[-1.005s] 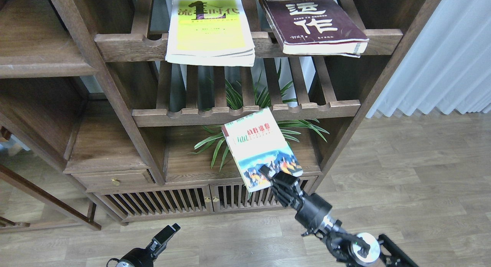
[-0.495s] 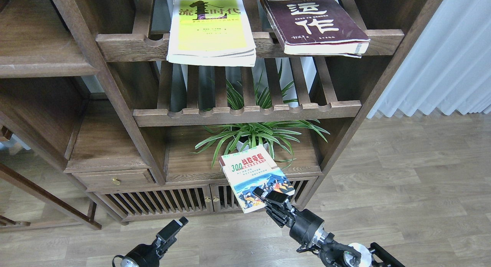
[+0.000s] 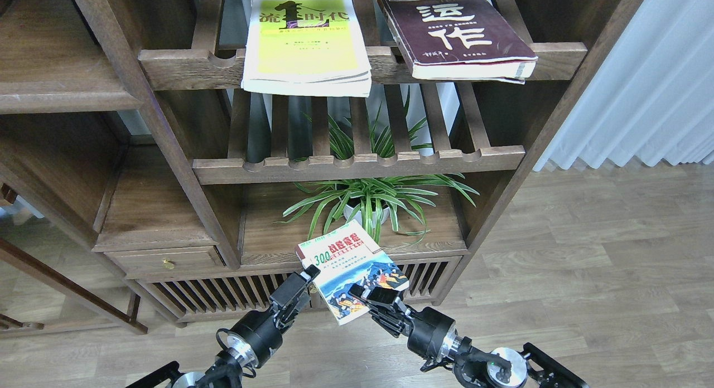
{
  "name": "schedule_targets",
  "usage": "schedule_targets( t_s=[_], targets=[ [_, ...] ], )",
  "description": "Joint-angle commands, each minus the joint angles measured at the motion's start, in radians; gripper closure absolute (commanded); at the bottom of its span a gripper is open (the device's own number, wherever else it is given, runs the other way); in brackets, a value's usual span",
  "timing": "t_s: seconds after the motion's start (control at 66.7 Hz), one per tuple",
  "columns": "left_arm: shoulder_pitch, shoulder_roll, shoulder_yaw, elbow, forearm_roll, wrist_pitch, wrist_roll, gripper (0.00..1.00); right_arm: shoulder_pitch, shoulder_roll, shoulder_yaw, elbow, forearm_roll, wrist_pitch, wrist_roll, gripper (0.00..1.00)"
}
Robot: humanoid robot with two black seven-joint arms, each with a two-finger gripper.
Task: Organize books on shelf
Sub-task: 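Grasp the blue book with the left gripper, taking it from the right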
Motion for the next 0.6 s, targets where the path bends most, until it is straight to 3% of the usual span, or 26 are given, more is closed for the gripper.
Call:
schedule_targets(
  t_s=[0.0, 0.585],
  targets=[
    [-0.009, -0.001, 0.009, 0.009, 0.000, 0.000, 0.000, 0.00, 0.001, 0.000, -0.005, 0.007, 0.004, 0.000, 0.000, 0.97],
    [-0.074, -0.001, 0.014, 0.001, -0.004, 0.000, 0.002, 0.02, 0.001, 0.000, -0.054, 0.065, 0.004, 0.000, 0.000, 0.97]
  ],
)
